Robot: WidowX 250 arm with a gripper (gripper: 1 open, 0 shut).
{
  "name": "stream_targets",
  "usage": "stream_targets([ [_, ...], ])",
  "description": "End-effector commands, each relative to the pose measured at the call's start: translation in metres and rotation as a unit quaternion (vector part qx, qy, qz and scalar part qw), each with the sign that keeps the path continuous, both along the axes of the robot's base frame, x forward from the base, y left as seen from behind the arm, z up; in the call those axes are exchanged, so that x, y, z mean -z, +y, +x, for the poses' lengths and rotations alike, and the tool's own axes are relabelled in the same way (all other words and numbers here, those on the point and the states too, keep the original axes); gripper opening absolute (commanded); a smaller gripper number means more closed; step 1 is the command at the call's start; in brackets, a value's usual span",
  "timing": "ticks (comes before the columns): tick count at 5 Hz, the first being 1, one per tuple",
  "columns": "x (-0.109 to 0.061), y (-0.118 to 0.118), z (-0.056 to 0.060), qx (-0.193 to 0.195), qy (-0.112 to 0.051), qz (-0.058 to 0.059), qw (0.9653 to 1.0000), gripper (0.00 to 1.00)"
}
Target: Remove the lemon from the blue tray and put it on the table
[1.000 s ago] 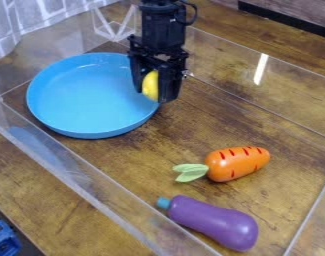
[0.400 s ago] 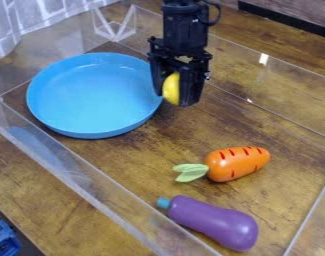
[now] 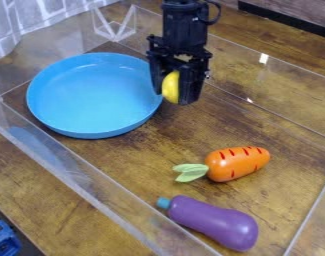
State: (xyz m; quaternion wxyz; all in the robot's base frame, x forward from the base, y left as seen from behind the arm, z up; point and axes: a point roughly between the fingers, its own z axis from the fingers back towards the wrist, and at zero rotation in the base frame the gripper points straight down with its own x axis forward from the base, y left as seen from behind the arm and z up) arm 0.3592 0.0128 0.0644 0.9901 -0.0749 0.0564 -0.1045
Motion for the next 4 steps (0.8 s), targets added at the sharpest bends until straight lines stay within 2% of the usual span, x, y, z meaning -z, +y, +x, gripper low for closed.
stream_targets([
  [1, -0.017, -0.009, 0.01, 0.014, -0.027, 0.008, 0.9995, 0.0],
  [2, -0.008, -0.009, 0.01, 0.014, -0.013, 0.015, 0.9997, 0.0],
  [4, 0.011, -0.012, 0.008, 0.018, 0.01, 0.022, 0.9996, 0.0],
])
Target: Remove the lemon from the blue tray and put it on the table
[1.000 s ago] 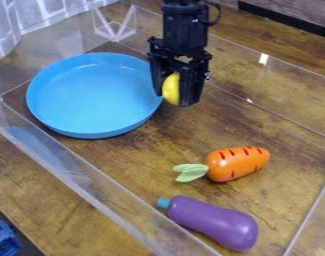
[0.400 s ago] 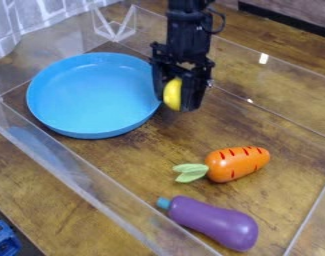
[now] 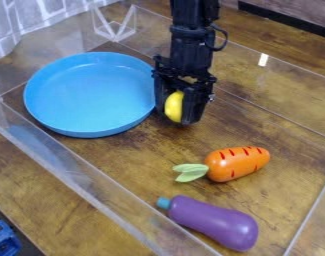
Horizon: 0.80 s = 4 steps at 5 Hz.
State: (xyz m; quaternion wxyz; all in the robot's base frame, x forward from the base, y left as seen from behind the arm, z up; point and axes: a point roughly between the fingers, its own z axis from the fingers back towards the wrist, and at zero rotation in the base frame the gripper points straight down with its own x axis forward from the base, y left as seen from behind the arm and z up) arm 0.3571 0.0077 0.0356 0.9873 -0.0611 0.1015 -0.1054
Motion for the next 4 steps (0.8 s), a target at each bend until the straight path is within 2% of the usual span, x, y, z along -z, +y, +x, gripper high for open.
stream_targets([
  [1, -0.0145, -0.0085, 0.009, 0.013, -0.028, 0.001, 0.9995, 1.0],
  [4, -0.0178, -0.0083, 0.007, 0.007, -0.03, -0.003, 0.9995, 1.0],
])
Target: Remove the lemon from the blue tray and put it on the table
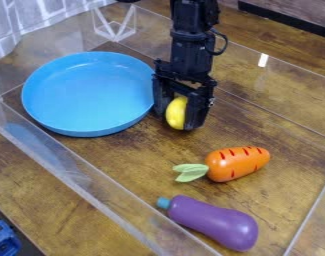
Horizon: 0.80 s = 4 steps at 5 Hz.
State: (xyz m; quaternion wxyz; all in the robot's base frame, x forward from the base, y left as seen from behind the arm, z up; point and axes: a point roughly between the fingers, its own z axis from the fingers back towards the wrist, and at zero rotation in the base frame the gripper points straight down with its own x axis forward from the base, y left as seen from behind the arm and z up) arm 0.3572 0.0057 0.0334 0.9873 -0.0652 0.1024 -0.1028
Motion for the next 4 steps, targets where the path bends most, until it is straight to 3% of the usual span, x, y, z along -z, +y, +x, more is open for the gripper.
stream_targets([
  [1, -0.0217, -0.0063, 0.0061, 0.008, -0.032, -0.001, 0.9995, 1.0],
  [4, -0.0254, -0.0067, 0.0042, 0.002, -0.034, -0.008, 0.9994, 1.0],
])
